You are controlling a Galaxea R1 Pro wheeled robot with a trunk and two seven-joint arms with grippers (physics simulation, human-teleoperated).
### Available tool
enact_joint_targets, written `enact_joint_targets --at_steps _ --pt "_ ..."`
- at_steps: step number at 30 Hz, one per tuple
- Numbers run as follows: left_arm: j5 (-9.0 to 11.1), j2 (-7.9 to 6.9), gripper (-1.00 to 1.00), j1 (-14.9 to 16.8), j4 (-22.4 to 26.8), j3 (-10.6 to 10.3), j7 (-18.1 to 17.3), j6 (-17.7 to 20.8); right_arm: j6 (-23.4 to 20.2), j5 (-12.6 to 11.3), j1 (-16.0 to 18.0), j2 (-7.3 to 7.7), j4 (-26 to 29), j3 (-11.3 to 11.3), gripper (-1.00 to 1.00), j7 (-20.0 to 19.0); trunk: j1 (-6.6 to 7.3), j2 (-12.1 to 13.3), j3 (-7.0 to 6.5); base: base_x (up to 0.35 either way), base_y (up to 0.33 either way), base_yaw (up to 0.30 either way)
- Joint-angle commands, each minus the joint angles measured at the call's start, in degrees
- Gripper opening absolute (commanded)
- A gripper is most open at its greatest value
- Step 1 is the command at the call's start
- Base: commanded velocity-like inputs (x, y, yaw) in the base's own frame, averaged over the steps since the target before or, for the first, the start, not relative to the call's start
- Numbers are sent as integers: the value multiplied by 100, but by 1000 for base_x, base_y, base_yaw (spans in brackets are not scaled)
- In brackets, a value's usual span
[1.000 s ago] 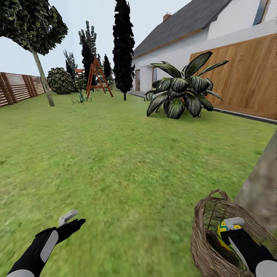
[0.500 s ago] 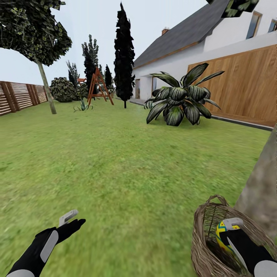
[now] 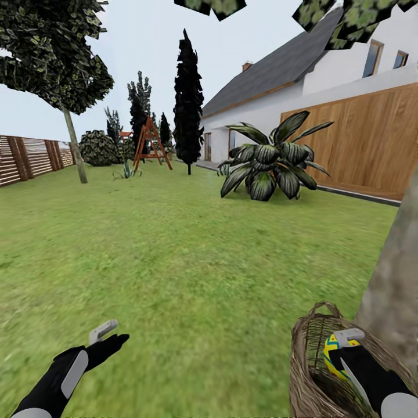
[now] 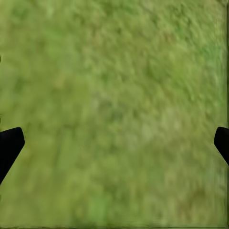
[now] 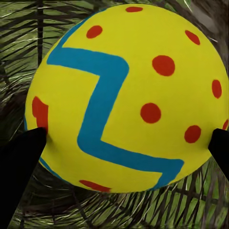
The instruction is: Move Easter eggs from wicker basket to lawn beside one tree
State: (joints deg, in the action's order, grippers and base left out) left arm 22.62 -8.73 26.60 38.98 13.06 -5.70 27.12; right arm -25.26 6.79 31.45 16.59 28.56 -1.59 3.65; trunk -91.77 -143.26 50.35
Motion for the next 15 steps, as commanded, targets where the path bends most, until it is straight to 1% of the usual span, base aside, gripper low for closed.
enact_joint_targets --at_steps 1,3,5,12,15 --pt "15 3 100 3 5 22 -19 39 -41 50 1 2 9 -17 -100 -1 6 0 -17 -291 0 0" --pt "15 3 100 3 5 22 -19 39 -41 50 1 2 9 -17 -100 1 18 17 -60 -298 0 0" --pt "15 3 100 3 5 22 -19 39 -41 50 1 2 9 -20 -100 2 62 97 -95 -147 0 0" --pt "15 3 100 3 7 22 -19 39 -41 50 1 -5 2 -23 -100 2 216 378 -221 -11 0 0" --pt "15 3 100 3 10 22 -19 39 -33 46 1 -6 -83 -25 -100 -3 282 498 -275 0 0 0"
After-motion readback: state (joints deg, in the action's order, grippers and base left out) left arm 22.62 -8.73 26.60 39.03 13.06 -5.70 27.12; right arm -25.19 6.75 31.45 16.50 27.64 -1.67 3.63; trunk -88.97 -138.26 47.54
